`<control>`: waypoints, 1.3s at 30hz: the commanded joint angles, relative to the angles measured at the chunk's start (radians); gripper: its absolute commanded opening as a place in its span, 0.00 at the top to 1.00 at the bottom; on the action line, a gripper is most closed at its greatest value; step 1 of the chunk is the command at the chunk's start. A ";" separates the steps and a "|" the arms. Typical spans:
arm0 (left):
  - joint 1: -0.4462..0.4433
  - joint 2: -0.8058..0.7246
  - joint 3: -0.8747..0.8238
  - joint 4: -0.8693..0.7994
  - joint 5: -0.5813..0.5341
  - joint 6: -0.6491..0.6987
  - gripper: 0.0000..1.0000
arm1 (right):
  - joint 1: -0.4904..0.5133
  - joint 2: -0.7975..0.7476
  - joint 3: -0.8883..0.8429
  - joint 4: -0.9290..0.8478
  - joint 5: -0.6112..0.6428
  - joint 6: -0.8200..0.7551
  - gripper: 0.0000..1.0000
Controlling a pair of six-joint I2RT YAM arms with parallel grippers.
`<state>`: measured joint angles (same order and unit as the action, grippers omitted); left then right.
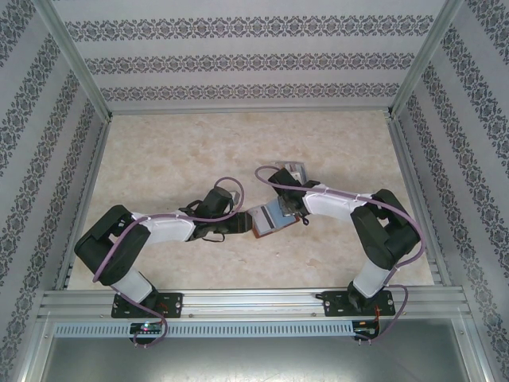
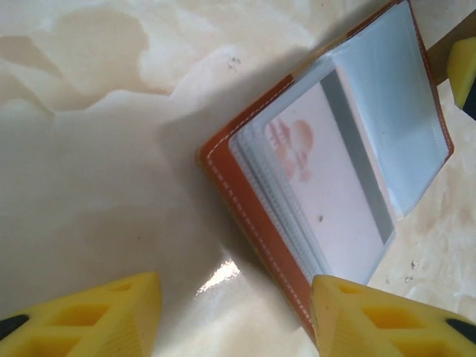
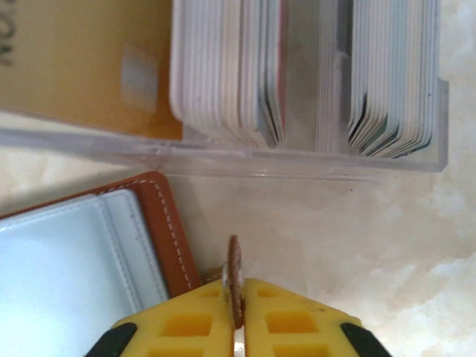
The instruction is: Put the credit cards into the card holder
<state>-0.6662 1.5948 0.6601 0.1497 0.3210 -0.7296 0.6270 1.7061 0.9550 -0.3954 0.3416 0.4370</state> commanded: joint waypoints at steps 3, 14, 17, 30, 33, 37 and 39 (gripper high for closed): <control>-0.010 0.081 0.005 0.079 0.039 -0.047 0.43 | -0.013 -0.041 -0.020 0.033 -0.166 0.018 0.91; -0.010 -0.037 0.010 0.023 0.013 -0.070 0.44 | 0.021 -0.118 -0.115 0.140 -0.440 0.171 0.93; -0.010 -0.093 0.046 -0.114 -0.054 -0.068 0.44 | 0.041 -0.116 -0.125 0.168 -0.451 0.194 0.91; -0.045 0.016 0.222 -0.325 -0.118 -0.074 0.46 | 0.047 -0.098 -0.202 0.321 -0.524 0.290 0.86; -0.063 0.063 0.255 -0.319 -0.108 -0.071 0.45 | 0.031 -0.113 -0.221 0.336 -0.515 0.300 0.82; -0.072 0.099 0.257 -0.298 -0.105 -0.094 0.44 | -0.010 -0.170 -0.261 0.344 -0.527 0.314 0.72; -0.072 0.109 0.254 -0.309 -0.109 -0.089 0.44 | -0.022 -0.202 -0.276 0.342 -0.517 0.300 0.68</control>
<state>-0.7258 1.6817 0.9043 -0.1280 0.2203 -0.8021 0.6209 1.5623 0.6983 -0.0719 -0.1738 0.7357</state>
